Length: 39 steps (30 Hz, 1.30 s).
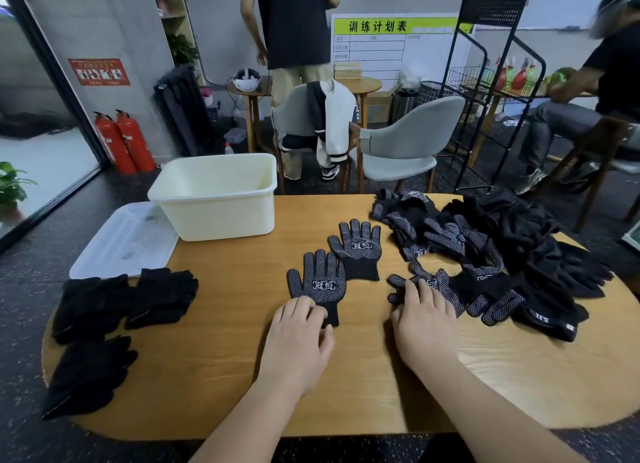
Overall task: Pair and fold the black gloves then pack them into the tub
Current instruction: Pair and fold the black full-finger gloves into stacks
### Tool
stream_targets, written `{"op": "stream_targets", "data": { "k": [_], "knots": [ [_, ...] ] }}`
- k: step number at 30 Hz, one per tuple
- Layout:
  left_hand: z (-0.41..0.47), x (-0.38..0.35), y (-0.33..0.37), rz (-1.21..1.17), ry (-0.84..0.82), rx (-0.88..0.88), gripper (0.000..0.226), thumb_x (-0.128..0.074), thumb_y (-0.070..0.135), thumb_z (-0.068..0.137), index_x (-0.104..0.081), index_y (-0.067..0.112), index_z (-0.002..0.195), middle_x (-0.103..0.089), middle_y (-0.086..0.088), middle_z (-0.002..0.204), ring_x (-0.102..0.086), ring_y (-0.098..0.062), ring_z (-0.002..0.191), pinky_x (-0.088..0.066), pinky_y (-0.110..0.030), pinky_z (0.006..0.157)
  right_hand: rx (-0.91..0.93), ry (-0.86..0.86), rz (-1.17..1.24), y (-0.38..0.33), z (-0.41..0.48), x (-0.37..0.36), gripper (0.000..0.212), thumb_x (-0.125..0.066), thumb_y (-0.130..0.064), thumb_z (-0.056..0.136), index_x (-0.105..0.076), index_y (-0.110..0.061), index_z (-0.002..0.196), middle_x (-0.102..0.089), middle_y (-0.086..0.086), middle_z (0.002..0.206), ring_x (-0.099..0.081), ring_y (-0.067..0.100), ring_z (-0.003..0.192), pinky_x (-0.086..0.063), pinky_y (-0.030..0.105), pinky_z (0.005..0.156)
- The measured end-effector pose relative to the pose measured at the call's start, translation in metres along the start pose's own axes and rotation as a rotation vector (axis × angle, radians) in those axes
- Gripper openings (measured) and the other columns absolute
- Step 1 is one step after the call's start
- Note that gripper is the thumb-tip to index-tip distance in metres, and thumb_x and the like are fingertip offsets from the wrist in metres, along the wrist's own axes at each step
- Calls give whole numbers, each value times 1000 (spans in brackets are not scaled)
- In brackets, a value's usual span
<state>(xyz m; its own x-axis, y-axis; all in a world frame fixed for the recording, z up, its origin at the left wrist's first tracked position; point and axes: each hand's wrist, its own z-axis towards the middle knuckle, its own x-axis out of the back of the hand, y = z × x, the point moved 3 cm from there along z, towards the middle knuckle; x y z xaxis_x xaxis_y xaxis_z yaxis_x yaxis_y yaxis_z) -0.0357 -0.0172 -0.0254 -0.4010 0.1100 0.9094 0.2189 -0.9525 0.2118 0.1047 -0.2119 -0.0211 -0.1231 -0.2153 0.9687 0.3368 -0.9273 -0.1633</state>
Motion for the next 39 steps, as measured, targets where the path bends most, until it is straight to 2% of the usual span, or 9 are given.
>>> {"op": "stream_targets", "data": {
  "k": [3,8,12,15,20,25,27,33,39],
  "knots": [
    [-2,1,0,2,23,-3,30,-41,42,102,-66,27,110,-48,12,108,-48,-12,105,-44,-32,100,80,10,129,-6,-5,10,57,-53,-27,98,-43,-13,153,-44,14,159,-49,34,139,-44,46,112],
    [-5,0,0,-16,56,-13,27,-46,38,101,-68,25,108,-50,12,108,-50,-12,106,-47,-34,100,60,135,96,23,-1,16,40,-66,-18,88,-66,-8,127,-62,10,130,-58,36,120,-46,49,104],
    [-6,0,1,-14,80,-32,28,-48,37,101,-71,23,110,-55,12,110,-53,-13,108,-49,-35,100,129,-1,-4,36,-8,18,49,-61,-21,90,-64,-18,139,-63,1,143,-54,30,128,-45,45,105],
    [-6,1,2,-2,74,-31,26,-51,36,102,-71,24,112,-55,12,110,-53,-12,108,-48,-34,101,219,-64,89,36,-10,29,61,-65,-11,83,-61,-24,142,-66,-6,136,-52,25,124,-48,39,96],
    [-7,0,1,-4,79,-29,25,-51,36,101,-71,23,111,-55,12,110,-53,-12,106,-48,-34,98,208,16,114,51,-10,31,31,-75,-22,89,-75,-26,120,-67,-6,116,-60,24,106,-51,41,87],
    [-6,-1,0,-15,73,-22,25,-51,36,102,-70,24,112,-55,13,110,-52,-12,108,-47,-34,98,258,-112,206,38,-3,54,23,-73,-30,94,-71,-33,117,-76,-8,105,-70,18,87,-58,37,75],
    [-6,-1,0,-18,67,-21,25,-50,37,102,-70,24,111,-54,13,111,-51,-12,108,-47,-33,98,295,-160,222,30,0,70,18,-73,-36,94,-70,-39,111,-74,-15,94,-66,11,77,-58,34,74],
    [-5,-2,0,-19,82,-27,30,-46,39,100,-70,24,108,-55,12,110,-51,-13,106,-48,-35,95,394,-131,470,-15,35,141,25,-73,-22,92,-64,-40,107,-67,-14,97,-60,2,83,-44,13,70],
    [-7,-2,-2,-31,64,-20,27,-47,39,103,-70,27,110,-54,15,112,-49,-9,108,-47,-32,99,331,74,450,-52,92,171,31,-74,-20,95,-66,-28,124,-71,-6,111,-66,21,104,-56,37,83]
  ]
}}
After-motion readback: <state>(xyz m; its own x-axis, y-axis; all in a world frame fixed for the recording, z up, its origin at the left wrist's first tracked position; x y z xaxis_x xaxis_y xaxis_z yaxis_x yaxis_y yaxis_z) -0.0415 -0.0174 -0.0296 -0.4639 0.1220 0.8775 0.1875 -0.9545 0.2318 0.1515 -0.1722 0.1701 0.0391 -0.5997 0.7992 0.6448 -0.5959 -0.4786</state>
